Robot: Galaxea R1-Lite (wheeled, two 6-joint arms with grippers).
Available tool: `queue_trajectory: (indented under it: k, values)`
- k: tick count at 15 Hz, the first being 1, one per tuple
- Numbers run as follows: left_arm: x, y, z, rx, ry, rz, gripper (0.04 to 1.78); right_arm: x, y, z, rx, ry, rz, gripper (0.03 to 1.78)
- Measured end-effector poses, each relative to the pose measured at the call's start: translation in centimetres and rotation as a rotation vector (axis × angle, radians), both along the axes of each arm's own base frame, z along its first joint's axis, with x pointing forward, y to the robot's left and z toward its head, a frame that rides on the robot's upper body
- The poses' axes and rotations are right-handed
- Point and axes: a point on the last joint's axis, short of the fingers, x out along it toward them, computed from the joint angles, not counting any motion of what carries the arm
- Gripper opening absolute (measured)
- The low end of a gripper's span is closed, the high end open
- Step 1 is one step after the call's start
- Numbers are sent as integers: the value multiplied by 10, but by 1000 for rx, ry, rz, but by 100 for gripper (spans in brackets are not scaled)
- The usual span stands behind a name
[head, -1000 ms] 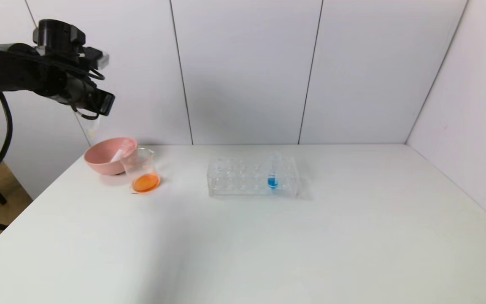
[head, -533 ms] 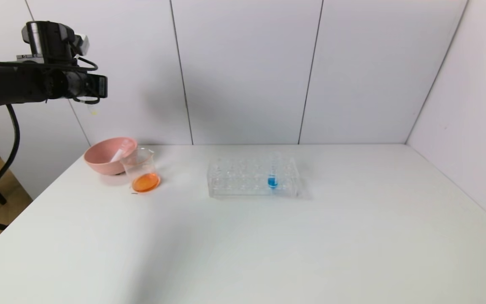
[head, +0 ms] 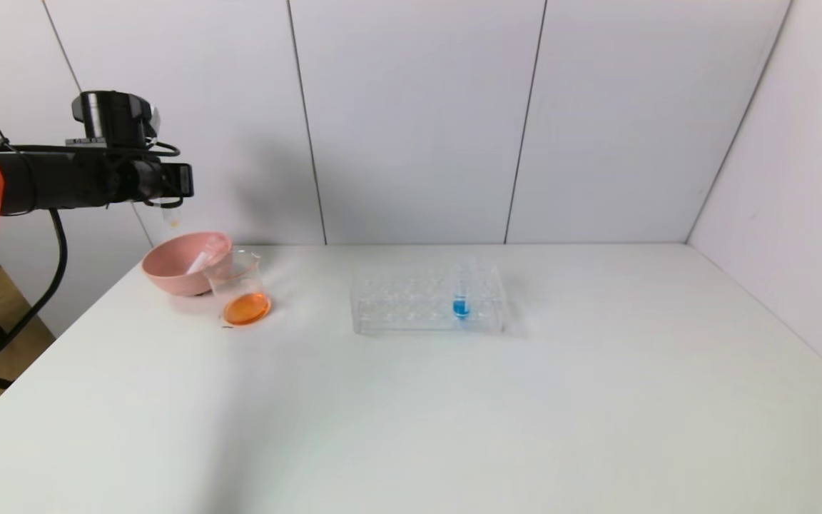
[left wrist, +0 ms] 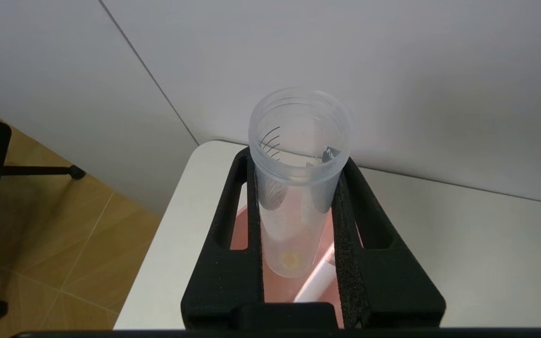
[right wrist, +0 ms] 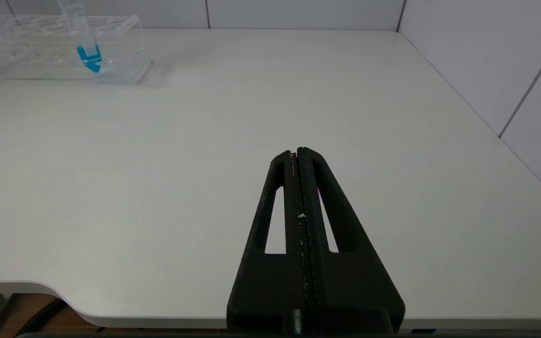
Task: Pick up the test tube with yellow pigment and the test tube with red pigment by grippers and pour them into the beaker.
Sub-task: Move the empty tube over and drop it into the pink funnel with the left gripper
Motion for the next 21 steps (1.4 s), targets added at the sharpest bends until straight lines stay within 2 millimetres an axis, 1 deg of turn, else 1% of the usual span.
queue_trajectory:
  k: [2, 5, 7, 10, 14, 21]
  values:
    - [10, 9, -18, 6, -19, 8, 44, 0, 0, 0, 0, 0, 0, 11]
    - [15, 16, -40, 4, 25, 16, 44, 0, 0, 0, 0, 0, 0, 11]
    - [16, 20, -51, -3, 58, 18, 44, 0, 0, 0, 0, 0, 0, 11]
    - [18, 21, -64, -20, 84, 0, 44, 0, 0, 0, 0, 0, 0, 11]
    - [20, 22, -72, -29, 93, -18, 44, 0, 0, 0, -1, 0, 0, 11]
    - [18, 22, -69, -34, 88, -22, 44, 0, 0, 0, 0, 0, 0, 11]
